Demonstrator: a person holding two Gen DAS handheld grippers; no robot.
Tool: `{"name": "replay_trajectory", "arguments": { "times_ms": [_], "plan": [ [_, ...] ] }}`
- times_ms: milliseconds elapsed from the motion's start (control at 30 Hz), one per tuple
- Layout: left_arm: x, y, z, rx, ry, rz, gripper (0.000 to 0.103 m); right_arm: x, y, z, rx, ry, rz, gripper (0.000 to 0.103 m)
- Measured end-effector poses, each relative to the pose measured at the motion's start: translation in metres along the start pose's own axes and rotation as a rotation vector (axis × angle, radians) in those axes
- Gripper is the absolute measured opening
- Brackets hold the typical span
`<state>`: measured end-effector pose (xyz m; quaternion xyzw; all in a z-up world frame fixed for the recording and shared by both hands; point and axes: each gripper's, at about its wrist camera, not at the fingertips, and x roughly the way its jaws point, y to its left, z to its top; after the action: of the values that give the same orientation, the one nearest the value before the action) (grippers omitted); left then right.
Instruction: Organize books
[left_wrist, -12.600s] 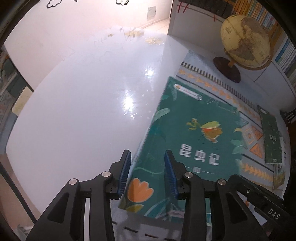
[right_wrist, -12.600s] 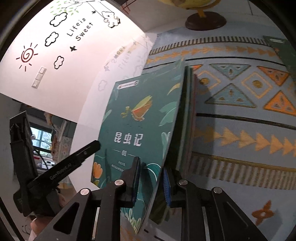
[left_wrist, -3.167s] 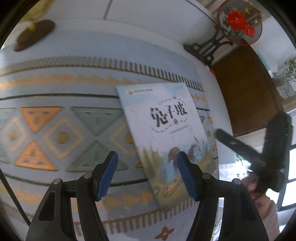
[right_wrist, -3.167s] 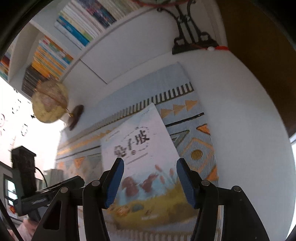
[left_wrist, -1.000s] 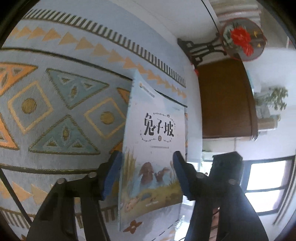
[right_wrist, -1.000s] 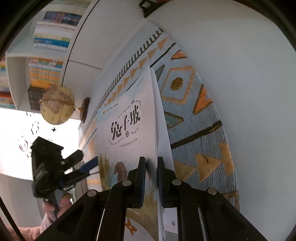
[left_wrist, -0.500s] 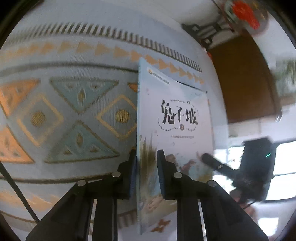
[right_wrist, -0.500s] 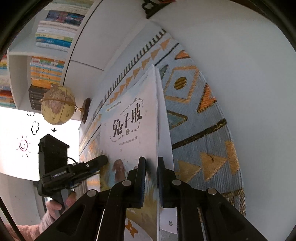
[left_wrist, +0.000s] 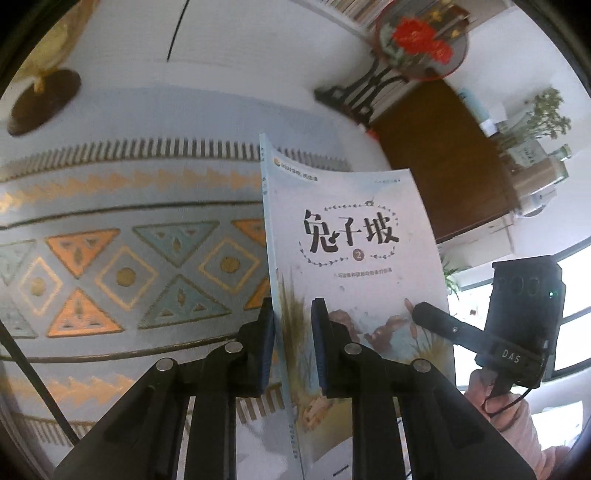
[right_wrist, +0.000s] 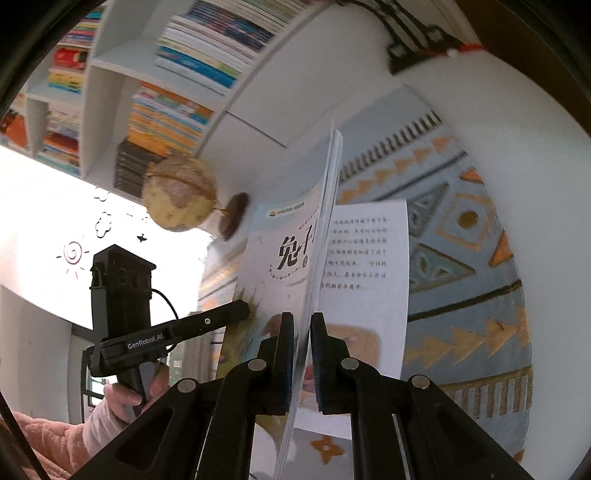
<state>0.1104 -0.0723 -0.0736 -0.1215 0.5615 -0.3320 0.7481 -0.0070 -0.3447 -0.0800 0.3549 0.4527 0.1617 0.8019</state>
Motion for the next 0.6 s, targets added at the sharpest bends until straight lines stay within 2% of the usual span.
{"name": "replay_trajectory", "arguments": {
  "times_ms": [333,467,600],
  "plan": [
    [-0.083,-0.013,-0.015,0.023,-0.149,-0.004,0.016,-0.025,0.071,-0.018,-0.088,-0.072,0.081,0.009],
    [-0.114,-0.016,-0.024,0.044,-0.197,0.027,0.016,-0.027,0.103,-0.028,-0.137,-0.086,0.092,0.009],
    [-0.147,-0.001,-0.038,-0.005,-0.248,0.024,0.016,-0.021,0.13,-0.04,-0.182,-0.083,0.105,0.009]
  ]
}}
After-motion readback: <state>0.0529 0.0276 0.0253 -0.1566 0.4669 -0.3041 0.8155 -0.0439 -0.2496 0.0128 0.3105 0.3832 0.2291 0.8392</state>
